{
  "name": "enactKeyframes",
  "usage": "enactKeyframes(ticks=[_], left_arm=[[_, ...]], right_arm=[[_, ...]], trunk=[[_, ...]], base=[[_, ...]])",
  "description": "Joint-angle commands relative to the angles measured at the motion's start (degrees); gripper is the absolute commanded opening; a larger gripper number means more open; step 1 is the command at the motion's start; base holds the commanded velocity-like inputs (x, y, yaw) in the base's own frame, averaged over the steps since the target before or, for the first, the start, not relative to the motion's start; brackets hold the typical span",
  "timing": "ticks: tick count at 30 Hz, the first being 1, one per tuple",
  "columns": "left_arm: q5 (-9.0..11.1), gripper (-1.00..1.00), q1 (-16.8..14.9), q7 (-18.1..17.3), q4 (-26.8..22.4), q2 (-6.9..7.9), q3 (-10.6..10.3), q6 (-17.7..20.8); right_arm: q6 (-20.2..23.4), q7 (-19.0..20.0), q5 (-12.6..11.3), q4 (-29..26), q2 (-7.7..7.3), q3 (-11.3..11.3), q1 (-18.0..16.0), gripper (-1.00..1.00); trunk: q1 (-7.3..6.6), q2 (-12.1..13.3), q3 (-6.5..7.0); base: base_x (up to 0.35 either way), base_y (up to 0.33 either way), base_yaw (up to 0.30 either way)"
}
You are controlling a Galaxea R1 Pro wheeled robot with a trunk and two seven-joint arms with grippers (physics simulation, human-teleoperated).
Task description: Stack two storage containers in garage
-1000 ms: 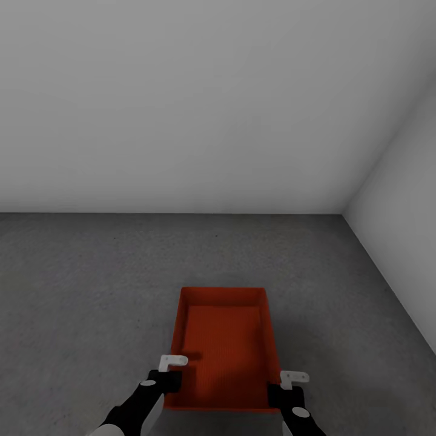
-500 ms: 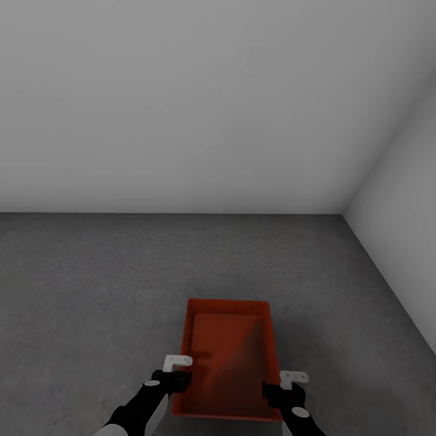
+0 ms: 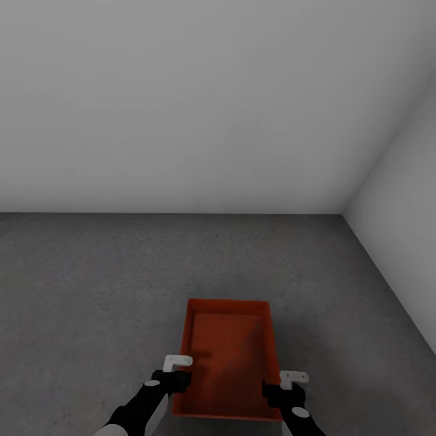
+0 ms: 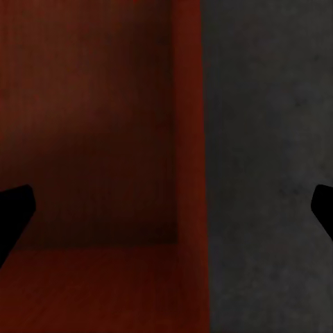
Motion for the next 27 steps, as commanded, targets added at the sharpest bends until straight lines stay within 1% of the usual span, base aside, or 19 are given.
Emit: enactKeyframes(ticks=[1, 27], left_arm=[[-0.3, 1.0, 0.0, 0.2, -0.1, -0.01, -0.1, 0.3], [-0.4, 1.0, 0.0, 0.2, -0.1, -0.01, 0.0, 0.2]], right_arm=[[-0.2, 0.0, 0.5, 0.0, 0.08, -0.4, 0.0, 1.0], [-0.2, 0.0, 0.5, 0.0, 0.08, -0.4, 0.0, 1.0]], trunk=[[-0.01, 0.0, -0.04], [-0.01, 0.0, -0.04]], base=[[0.0, 0.0, 0.0], [0.0, 0.0, 0.0]])
